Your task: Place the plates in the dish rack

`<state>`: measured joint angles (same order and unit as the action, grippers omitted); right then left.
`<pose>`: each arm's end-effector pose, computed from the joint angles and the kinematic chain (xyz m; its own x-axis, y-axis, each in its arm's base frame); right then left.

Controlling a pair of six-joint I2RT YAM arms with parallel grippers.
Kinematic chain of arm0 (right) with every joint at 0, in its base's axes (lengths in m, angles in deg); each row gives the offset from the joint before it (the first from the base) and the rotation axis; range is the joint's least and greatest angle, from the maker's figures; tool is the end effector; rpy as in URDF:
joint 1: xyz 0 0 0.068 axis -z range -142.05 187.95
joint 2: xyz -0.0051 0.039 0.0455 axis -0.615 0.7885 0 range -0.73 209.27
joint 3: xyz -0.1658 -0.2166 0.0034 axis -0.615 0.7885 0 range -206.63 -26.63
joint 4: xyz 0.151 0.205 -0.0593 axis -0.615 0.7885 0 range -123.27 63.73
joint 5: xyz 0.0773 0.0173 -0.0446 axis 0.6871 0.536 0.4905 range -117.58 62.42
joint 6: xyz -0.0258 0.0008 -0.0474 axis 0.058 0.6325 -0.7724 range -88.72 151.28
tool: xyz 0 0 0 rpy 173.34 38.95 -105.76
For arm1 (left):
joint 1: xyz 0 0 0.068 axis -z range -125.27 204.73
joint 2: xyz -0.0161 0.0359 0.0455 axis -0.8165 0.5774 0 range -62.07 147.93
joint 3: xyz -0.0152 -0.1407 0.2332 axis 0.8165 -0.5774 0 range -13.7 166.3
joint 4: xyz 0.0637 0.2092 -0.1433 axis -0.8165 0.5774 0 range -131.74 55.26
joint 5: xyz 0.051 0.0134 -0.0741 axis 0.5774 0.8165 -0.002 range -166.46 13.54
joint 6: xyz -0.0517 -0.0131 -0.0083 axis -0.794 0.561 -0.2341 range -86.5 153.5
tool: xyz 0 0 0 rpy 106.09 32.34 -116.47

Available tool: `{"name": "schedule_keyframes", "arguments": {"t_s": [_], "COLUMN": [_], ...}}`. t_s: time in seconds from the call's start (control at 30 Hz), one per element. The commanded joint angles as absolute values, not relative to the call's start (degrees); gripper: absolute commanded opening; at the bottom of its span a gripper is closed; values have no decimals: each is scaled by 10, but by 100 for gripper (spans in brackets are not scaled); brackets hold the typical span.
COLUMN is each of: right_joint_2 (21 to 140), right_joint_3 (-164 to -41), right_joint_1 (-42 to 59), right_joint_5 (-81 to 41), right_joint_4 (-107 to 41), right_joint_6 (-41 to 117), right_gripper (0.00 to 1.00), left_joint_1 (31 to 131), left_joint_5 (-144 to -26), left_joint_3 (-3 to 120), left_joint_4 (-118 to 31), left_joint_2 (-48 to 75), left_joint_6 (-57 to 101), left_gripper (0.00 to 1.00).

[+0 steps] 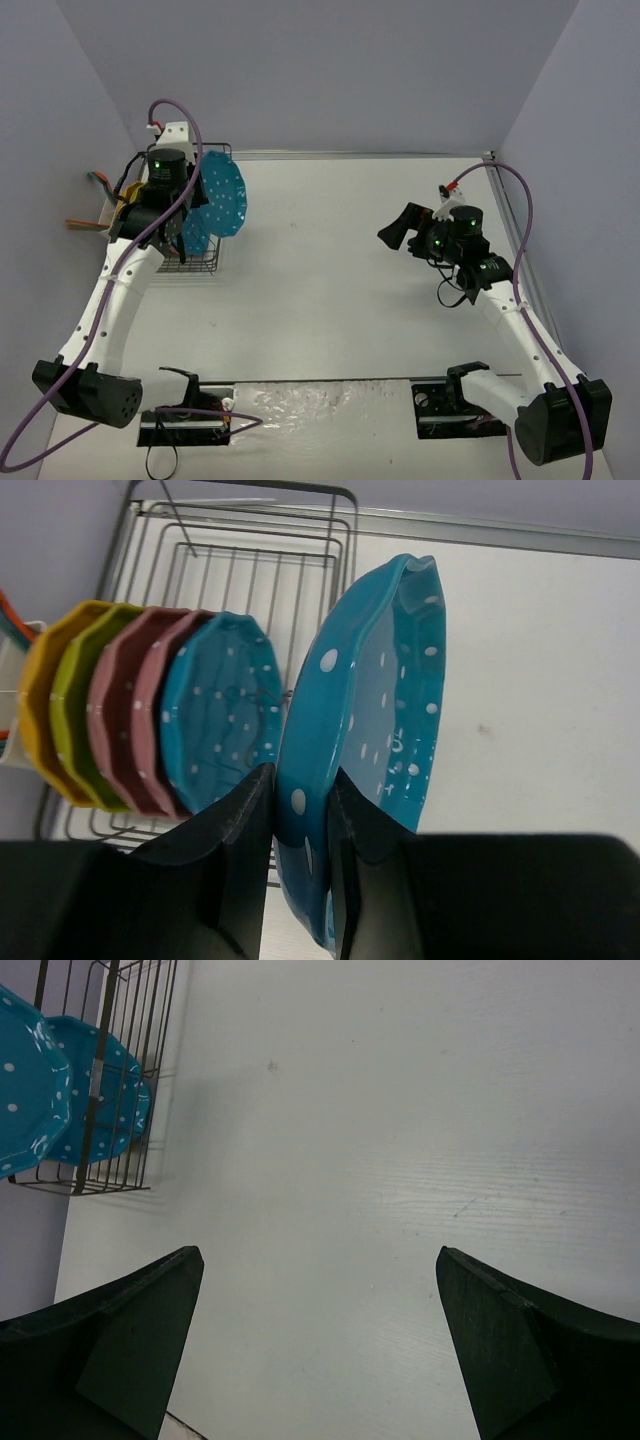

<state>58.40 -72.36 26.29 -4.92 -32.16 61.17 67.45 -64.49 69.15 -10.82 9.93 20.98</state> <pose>0.2325 0.0619 0.3149 -0.4878 0.3688 -0.7912 -0.3562 0.7434 0.5661 0.2650 -0.0523 0.4322 -0.3323 -0.1424 -0.9323 -0.0478 0.9898 -0.1341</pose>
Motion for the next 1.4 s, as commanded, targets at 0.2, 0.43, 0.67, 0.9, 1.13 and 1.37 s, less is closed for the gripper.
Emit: {"name": "schedule_keyframes", "arguments": {"t_s": [0.2,0.43,0.67,0.9,1.13,1.37], "right_joint_2": [586,595,602,606,608,606], "right_joint_3": [-725,-725,-721,-713,-710,-701], "right_joint_1": [265,265,265,267,266,267], "right_joint_5": [-33,-30,-30,-25,-21,-15], "right_joint_4": [-343,-344,-345,-349,-353,-359], "right_joint_6": [593,591,589,588,589,592], "right_gripper": [100,100,100,100,100,100], "left_joint_1": [623,615,615,617,618,618], "left_joint_5": [-560,-531,-517,-517,-541,-538], "left_joint_3": [796,799,787,756,699,662], "left_joint_4": [-188,-227,-266,-308,-334,-365], "left_joint_2": [148,197,238,251,250,252], "left_joint_6": [373,422,451,475,450,450], "left_gripper": [0,0,0,0,0,0]}}
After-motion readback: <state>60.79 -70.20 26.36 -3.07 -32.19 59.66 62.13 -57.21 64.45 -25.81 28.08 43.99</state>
